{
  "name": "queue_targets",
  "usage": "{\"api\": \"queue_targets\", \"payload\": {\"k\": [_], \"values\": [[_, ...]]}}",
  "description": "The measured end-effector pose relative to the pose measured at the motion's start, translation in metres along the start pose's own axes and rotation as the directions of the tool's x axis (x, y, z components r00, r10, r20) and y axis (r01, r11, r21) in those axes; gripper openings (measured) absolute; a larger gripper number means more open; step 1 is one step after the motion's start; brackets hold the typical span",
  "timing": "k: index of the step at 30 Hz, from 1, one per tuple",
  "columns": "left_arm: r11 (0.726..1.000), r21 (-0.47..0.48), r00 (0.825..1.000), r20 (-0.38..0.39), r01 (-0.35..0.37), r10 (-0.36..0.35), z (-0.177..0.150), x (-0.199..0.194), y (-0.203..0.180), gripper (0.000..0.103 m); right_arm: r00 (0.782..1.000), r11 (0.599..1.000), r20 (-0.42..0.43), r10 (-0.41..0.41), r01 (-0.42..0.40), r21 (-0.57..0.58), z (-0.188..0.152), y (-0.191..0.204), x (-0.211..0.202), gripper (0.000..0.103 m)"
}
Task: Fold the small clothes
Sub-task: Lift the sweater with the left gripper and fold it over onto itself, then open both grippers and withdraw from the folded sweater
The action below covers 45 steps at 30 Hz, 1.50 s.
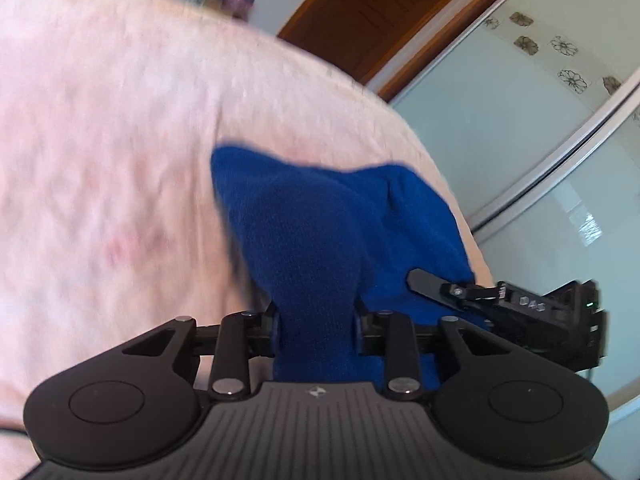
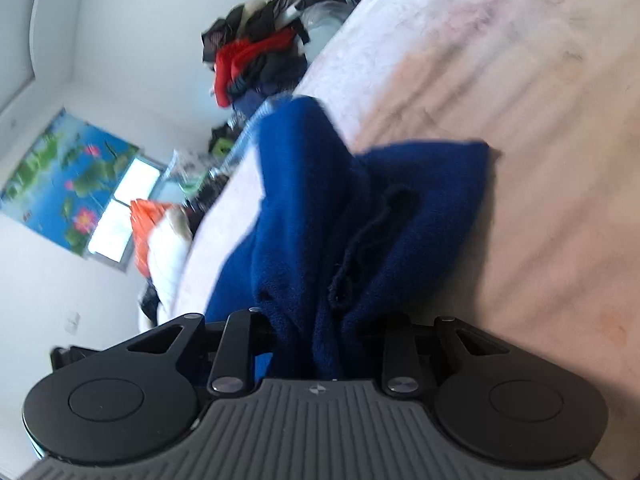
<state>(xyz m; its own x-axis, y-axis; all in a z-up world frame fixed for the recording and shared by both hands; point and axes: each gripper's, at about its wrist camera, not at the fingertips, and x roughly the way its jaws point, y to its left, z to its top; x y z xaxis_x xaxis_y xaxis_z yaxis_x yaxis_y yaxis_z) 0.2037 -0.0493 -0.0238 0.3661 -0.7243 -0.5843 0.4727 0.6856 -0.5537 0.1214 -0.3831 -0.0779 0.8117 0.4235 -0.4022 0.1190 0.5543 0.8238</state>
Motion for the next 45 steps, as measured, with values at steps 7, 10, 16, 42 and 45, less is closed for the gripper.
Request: {"api": "queue_targets", "payload": {"k": [7, 10, 16, 42, 45], "values": [[0.999, 0.022, 0.996, 0.082, -0.040, 0.038, 0.031, -0.058, -0.006, 0.031, 0.989, 0.987, 0.052, 0.142, -0.137, -0.082, 0.027, 0.062, 0.012, 0.029], [0.997, -0.013, 0.997, -0.037, -0.074, 0.074, 0.012, -0.062, 0.008, 0.031, 0.991, 0.990, -0.001, 0.137, -0.137, -0.039, 0.022, 0.059, 0.023, 0.030], [0.994, -0.055, 0.989, -0.122, -0.093, 0.086, -0.045, -0.066, 0.035, 0.039, 0.989, 1.000, -0.144, -0.020, 0.023, 0.020, -0.025, 0.032, 0.025, 0.054], [0.868, 0.171, 0.884, 0.130, -0.467, 0.450, -0.127, -0.111, -0.043, 0.070, 0.917, 0.785, 0.198, -0.347, 0.399, -0.474, -0.162, 0.111, -0.122, 0.091], [0.859, 0.164, 0.875, 0.095, -0.485, 0.475, -0.132, -0.106, -0.046, 0.070, 0.874, 0.674, 0.311, -0.373, 0.486, -0.556, -0.188, 0.139, -0.116, 0.096]]}}
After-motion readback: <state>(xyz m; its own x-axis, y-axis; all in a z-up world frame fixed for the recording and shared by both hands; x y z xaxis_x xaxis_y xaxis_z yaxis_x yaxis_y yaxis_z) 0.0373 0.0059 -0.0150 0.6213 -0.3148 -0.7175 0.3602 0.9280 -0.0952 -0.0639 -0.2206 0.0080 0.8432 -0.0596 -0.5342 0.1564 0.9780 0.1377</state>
